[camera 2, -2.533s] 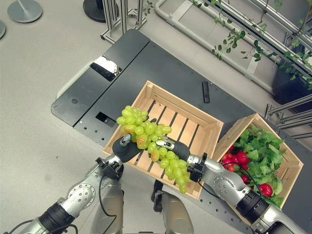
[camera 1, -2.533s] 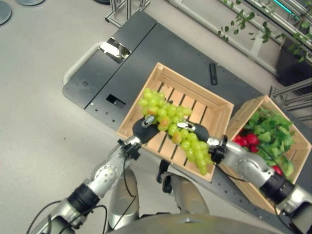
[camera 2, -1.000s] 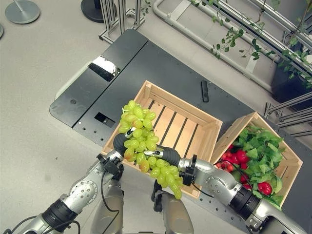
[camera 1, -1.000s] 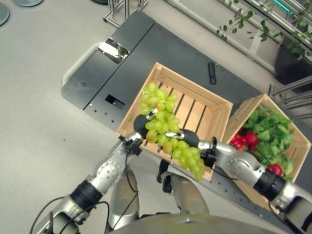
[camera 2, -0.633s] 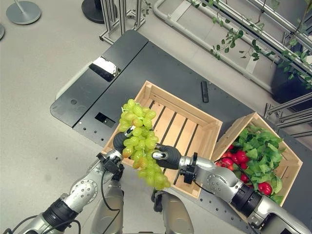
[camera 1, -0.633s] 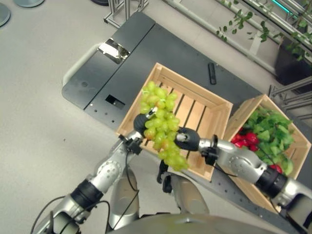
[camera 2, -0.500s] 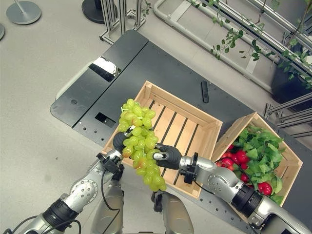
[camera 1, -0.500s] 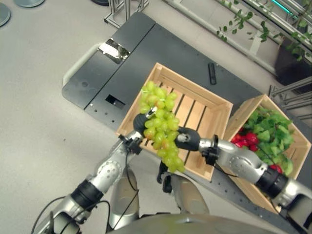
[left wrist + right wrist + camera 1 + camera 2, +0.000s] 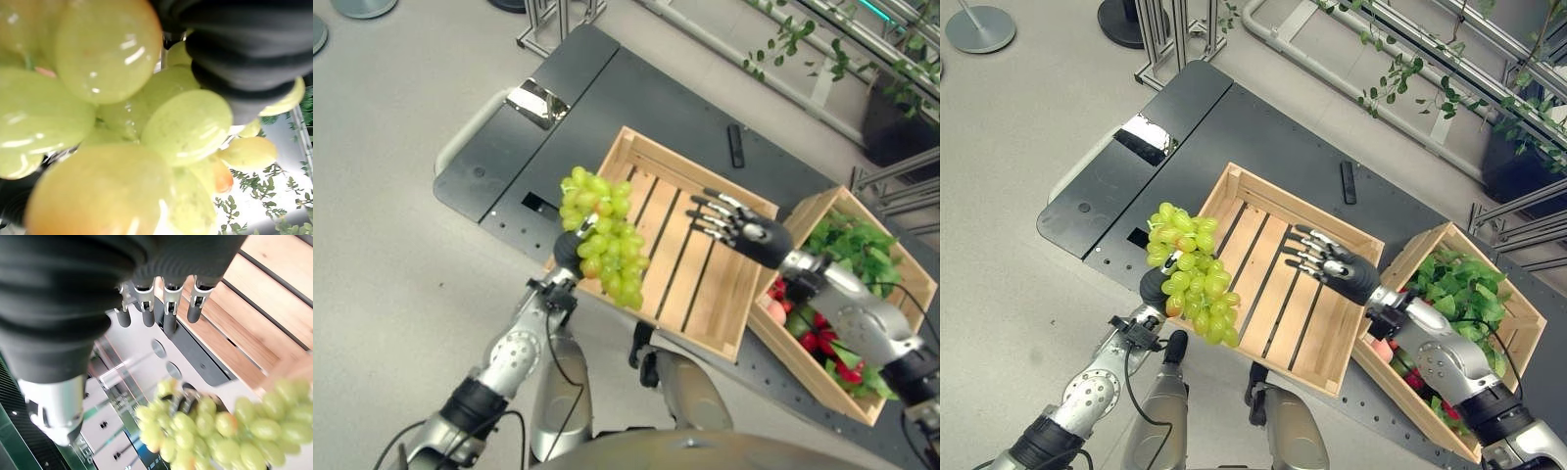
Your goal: Pick up the fruits from the basket on one side to the basket on the other side
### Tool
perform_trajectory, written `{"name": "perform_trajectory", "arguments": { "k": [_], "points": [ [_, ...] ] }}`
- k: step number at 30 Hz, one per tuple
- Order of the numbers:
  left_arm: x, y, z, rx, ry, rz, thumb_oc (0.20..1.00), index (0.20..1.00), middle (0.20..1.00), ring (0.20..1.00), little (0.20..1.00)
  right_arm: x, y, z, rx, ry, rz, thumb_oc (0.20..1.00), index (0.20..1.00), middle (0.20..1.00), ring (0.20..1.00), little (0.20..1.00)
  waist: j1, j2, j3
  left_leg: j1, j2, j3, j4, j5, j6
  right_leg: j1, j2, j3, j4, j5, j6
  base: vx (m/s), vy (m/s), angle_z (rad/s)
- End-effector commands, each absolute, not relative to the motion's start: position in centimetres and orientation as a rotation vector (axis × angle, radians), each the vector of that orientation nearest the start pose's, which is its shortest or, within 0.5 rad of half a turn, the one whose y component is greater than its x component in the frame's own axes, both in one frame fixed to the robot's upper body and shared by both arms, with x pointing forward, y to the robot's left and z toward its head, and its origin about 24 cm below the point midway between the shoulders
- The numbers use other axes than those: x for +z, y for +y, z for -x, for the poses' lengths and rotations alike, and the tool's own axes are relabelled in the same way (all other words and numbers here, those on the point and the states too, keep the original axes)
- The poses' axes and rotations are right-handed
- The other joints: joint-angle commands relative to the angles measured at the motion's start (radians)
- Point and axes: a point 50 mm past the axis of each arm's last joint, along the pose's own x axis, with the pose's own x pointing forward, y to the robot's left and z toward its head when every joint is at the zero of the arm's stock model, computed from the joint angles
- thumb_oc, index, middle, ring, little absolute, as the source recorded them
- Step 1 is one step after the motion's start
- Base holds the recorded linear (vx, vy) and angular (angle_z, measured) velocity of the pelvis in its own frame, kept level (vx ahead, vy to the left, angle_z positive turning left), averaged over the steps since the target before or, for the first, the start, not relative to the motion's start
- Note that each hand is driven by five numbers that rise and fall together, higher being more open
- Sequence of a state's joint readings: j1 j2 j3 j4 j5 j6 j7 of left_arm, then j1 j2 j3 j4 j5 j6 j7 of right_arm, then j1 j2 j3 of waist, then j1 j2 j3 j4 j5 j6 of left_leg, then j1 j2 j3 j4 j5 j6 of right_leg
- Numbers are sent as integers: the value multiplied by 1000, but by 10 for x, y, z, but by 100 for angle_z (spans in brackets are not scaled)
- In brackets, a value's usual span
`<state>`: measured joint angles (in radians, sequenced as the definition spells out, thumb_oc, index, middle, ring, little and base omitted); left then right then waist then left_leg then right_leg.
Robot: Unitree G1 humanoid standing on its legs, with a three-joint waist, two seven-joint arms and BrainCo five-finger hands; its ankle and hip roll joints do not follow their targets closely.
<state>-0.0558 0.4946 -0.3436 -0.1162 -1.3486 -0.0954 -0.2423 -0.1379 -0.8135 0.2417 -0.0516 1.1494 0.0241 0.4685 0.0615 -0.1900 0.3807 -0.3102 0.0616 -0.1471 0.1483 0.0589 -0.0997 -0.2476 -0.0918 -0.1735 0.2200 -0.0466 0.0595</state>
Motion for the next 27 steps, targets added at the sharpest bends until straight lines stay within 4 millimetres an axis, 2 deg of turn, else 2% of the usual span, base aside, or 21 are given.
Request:
{"name": "perform_trajectory", "arguments": {
  "k": [1, 2, 3, 4, 7, 10, 13, 20, 25, 26, 27],
  "points": [
    [108, 155, -244, -573, -191, 887, 200, 200, 200, 200, 200, 135, -220, -268, 640, -170, -308, 1000, 1000, 1000, 1000, 1000, -18, -15, -77, -8, -9, 2, 57, -63, 33, 19, -76, 22, 1, 28, 111, 0, 0, 0],
    [108, 155, -244, -573, -190, 887, 200, 200, 200, 200, 200, 135, -220, -268, 640, -170, -308, 1000, 1000, 1000, 1000, 1000, -18, -15, -77, -8, -9, 2, 57, -63, 33, 19, -76, 22, 1, 28, 111, 0, 0, 0],
    [108, 158, -243, -557, -198, 884, 200, 200, 200, 200, 200, 142, -226, -268, 601, -212, -276, 1000, 1000, 1000, 1000, 1000, -19, -11, -80, -7, -10, 1, 55, -63, 34, 21, -77, 20, 1, 26, 110, 0, 0, 0],
    [108, 159, -243, -554, -198, 894, 200, 200, 200, 200, 200, 140, -233, -270, 556, -219, -297, 1000, 1000, 1000, 1000, 1000, -19, -9, -82, -6, -11, 0, 54, -64, 34, 23, -78, 18, 3, 25, 110, 0, 0, 0],
    [104, 170, -243, -507, -202, 885, 200, 200, 200, 200, 200, 133, -259, -276, 345, -272, -341, 1000, 1000, 1000, 1000, 1000, -18, 6, -92, -3, -16, -9, 55, -66, 35, 27, -84, 10, 14, 19, 110, 14, -16, 4],
    [102, 180, -245, -446, -220, 879, 200, 200, 200, 200, 200, 128, -272, -281, 144, -356, -436, 1000, 1000, 1000, 1000, 1000, -14, 23, -95, -1, -21, -13, 57, -68, 38, 29, -87, 3, 24, 14, 108, 17, -10, 14],
    [96, 189, -246, -371, -221, 885, 200, 200, 200, 200, 200, 130, -262, -278, 125, -414, -475, 1000, 1000, 1000, 1000, 1000, -10, 35, -99, 4, -24, -22, 55, -70, 39, 30, -90, -6, 38, 3, 105, 22, -20, 9],
    [88, 199, -245, -289, -229, 862, 200, 200, 200, 200, 200, 120, -250, -270, 113, -425, -538, 1000, 1000, 1000, 1000, 1000, 4, 55, -93, -7, -26, -57, 98, -80, 25, 50, -83, -33, 62, -35, 88, 30, -72, 23],
    [82, 209, -240, -207, -253, 869, 200, 200, 200, 200, 200, 124, -239, -266, 124, -457, -534, 1000, 1000, 1000, 1000, 1000, 29, 65, -67, -36, -38, -60, 200, -94, 7, 95, -76, -53, 23, -49, 69, 21, -68, 12],
    [82, 209, -245, -185, -262, 881, 200, 200, 200, 200, 200, 132, -242, -259, 104, -516, -559, 1000, 1000, 1000, 1000, 1000, 14, 77, -52, -119, -33, 88, 266, -27, -12, 134, -76, -92, -24, -49, 60, -34, -113, 27],
    [83, 210, -248, -177, -267, 887, 200, 200, 200, 200, 200, 136, -244, -256, 89, -541, -552, 1000, 1000, 1000, 1000, 1000, -4, 86, -55, -145, 13, 239, 264, 9, -4, 144, -61, -113, -43, -53, 55, -34, -113, 27]
  ]
}}
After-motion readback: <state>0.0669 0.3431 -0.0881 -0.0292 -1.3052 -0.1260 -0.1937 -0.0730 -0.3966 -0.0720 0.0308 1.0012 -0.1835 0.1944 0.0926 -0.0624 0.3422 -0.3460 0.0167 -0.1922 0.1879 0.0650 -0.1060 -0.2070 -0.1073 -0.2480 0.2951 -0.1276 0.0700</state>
